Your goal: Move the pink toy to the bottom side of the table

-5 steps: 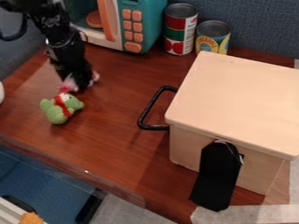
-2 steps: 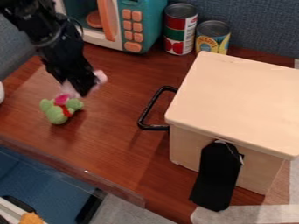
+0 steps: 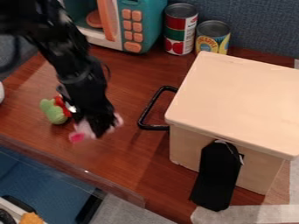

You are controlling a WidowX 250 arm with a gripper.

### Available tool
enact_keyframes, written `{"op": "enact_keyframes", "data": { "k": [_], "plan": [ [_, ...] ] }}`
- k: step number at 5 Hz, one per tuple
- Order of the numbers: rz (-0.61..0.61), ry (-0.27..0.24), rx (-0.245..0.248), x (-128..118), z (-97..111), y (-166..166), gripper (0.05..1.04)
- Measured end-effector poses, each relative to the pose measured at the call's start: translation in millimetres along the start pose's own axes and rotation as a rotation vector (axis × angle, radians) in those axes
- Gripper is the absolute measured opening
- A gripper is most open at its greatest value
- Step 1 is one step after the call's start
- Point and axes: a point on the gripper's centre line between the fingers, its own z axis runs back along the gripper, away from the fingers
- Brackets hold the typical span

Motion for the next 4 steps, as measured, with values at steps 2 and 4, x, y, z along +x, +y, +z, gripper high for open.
{"op": "enact_keyframes", "data": {
  "k": [2, 4],
  "plan": [
    [0.007, 0.058, 0.058, -12.8, -16.7, 2.7, 0.44],
    [0.096, -0.003, 0.06, -17.9, 32.7, 18.5, 0.992]
  ]
}}
